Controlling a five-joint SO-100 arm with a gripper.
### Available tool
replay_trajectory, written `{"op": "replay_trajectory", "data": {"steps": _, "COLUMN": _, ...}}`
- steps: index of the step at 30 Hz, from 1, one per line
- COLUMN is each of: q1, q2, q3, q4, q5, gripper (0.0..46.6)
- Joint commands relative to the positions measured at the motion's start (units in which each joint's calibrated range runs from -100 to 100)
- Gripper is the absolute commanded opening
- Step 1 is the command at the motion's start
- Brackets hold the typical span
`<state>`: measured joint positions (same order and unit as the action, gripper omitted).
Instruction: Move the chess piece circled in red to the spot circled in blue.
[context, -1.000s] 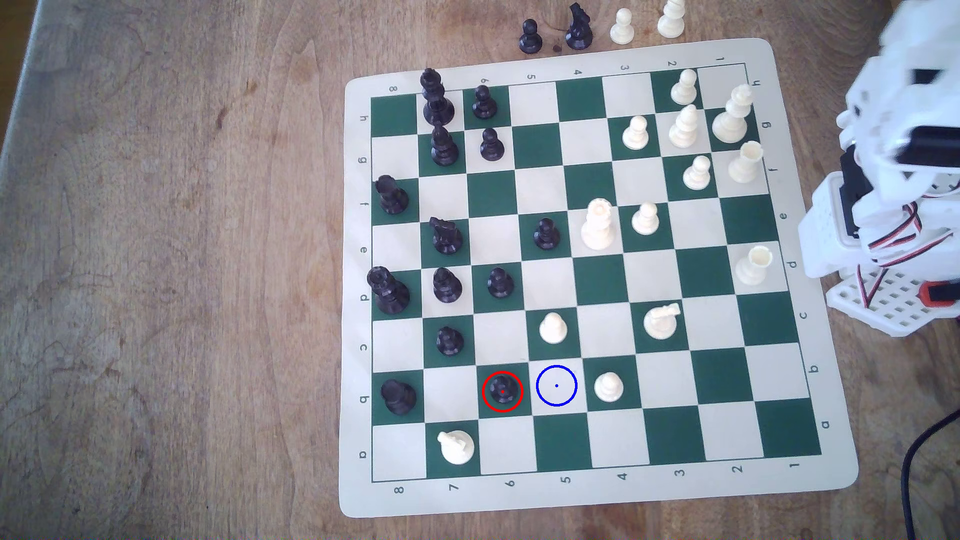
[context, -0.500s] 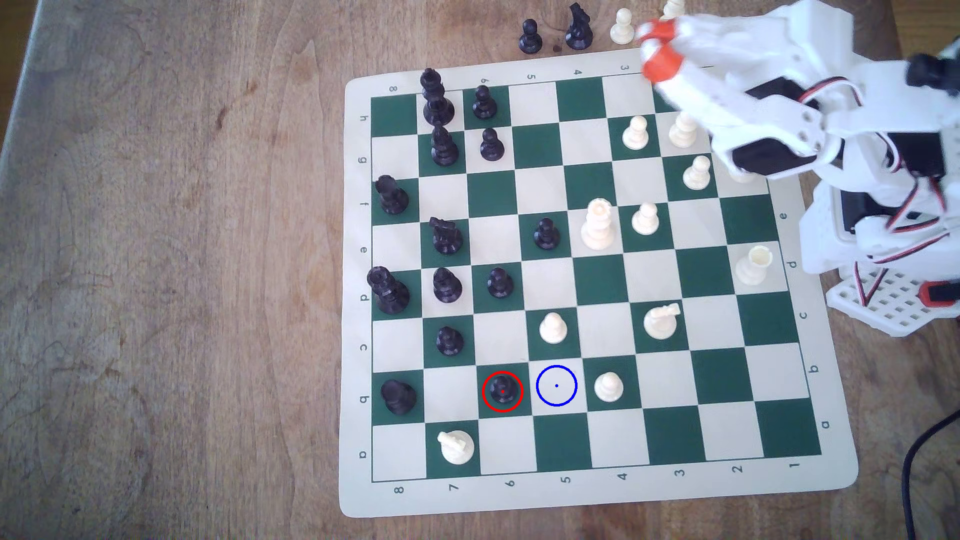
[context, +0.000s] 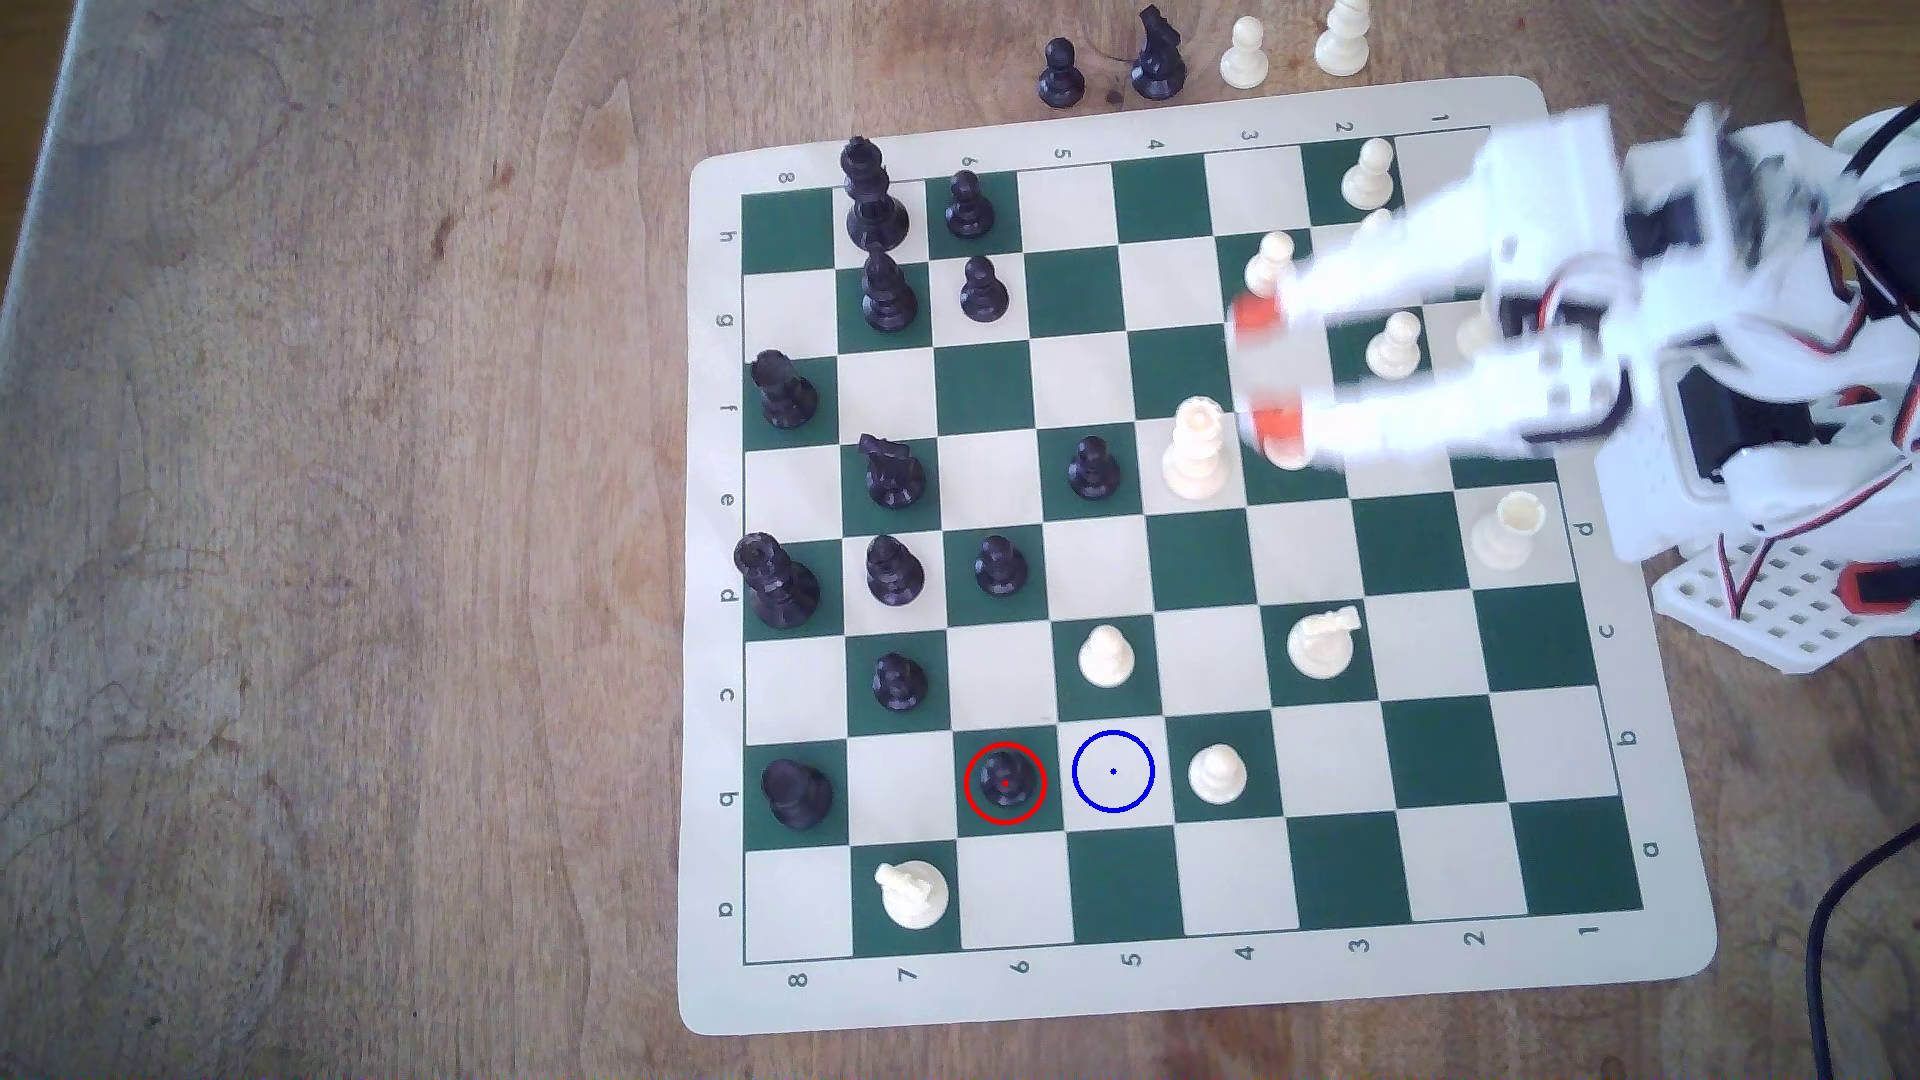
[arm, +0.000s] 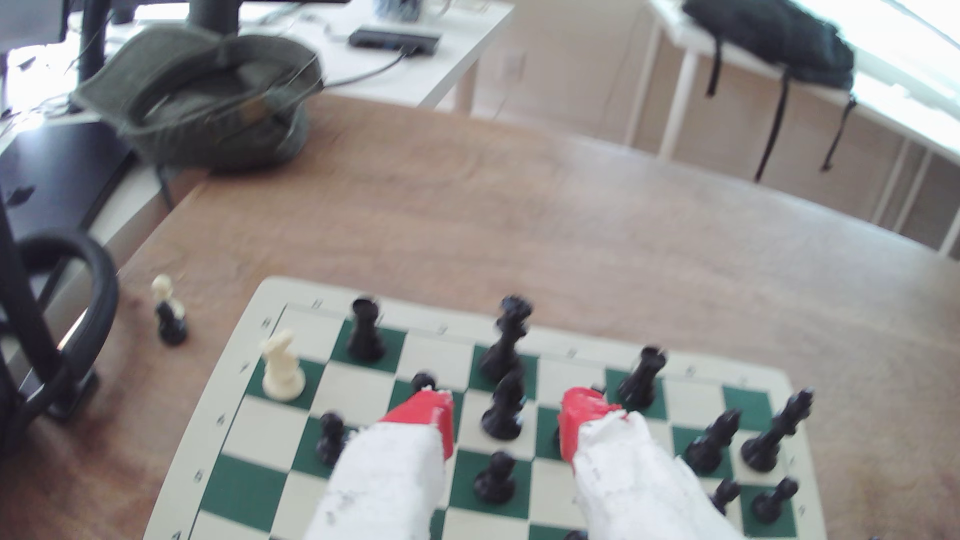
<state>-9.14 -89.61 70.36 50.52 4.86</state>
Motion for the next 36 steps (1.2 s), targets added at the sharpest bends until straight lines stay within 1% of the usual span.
{"op": "replay_trajectory", "data": {"steps": 1, "q1": -3.49, "q2": 10.15, "q3": -7.98, "q4": 3.95, "q5": -1.12, "gripper": 14.1}}
{"op": "replay_trajectory", "data": {"steps": 4, "q1": -6.54, "q2": 16.61, "q3": -10.70, "q4": 4.03, "q5": -2.93, "gripper": 16.6}}
{"op": "replay_trajectory", "data": {"steps": 8, "q1": -7.95, "q2": 23.06, "q3": -13.15, "q4": 2.72, "q5": -4.05, "gripper": 17.9}}
{"op": "replay_trajectory", "data": {"steps": 9, "q1": -8.10, "q2": 27.05, "q3": -15.23, "q4": 2.31, "q5": -4.79, "gripper": 18.0}}
{"op": "replay_trajectory", "data": {"steps": 10, "q1": -7.87, "q2": 31.38, "q3": -17.77, "q4": 1.90, "q5": -6.25, "gripper": 18.3}}
{"op": "replay_trajectory", "data": {"steps": 12, "q1": -8.02, "q2": 35.45, "q3": -20.86, "q4": 2.06, "q5": -7.96, "gripper": 19.0}}
{"op": "replay_trajectory", "data": {"steps": 13, "q1": -8.34, "q2": 37.57, "q3": -22.58, "q4": 2.55, "q5": -8.69, "gripper": 18.2}}
{"op": "replay_trajectory", "data": {"steps": 17, "q1": -9.82, "q2": 44.45, "q3": -28.47, "q4": 2.96, "q5": -10.45, "gripper": 18.8}}
{"op": "replay_trajectory", "data": {"steps": 21, "q1": -10.37, "q2": 50.31, "q3": -32.73, "q4": 2.39, "q5": -11.43, "gripper": 18.4}}
{"op": "replay_trajectory", "data": {"steps": 22, "q1": -10.53, "q2": 53.79, "q3": -35.18, "q4": 2.06, "q5": -12.41, "gripper": 18.3}}
{"op": "replay_trajectory", "data": {"steps": 27, "q1": -10.29, "q2": 63.72, "q3": -41.44, "q4": 1.24, "q5": -14.21, "gripper": 18.4}}
{"op": "replay_trajectory", "data": {"steps": 30, "q1": -10.14, "q2": 68.73, "q3": -44.61, "q4": 1.49, "q5": -14.95, "gripper": 18.8}}
{"op": "replay_trajectory", "data": {"steps": 31, "q1": -9.90, "q2": 71.78, "q3": -46.51, "q4": 1.90, "q5": -15.09, "gripper": 17.9}}
{"op": "replay_trajectory", "data": {"steps": 36, "q1": -9.12, "q2": 76.79, "q3": -50.05, "q4": 1.65, "q5": -15.24, "gripper": 18.0}}
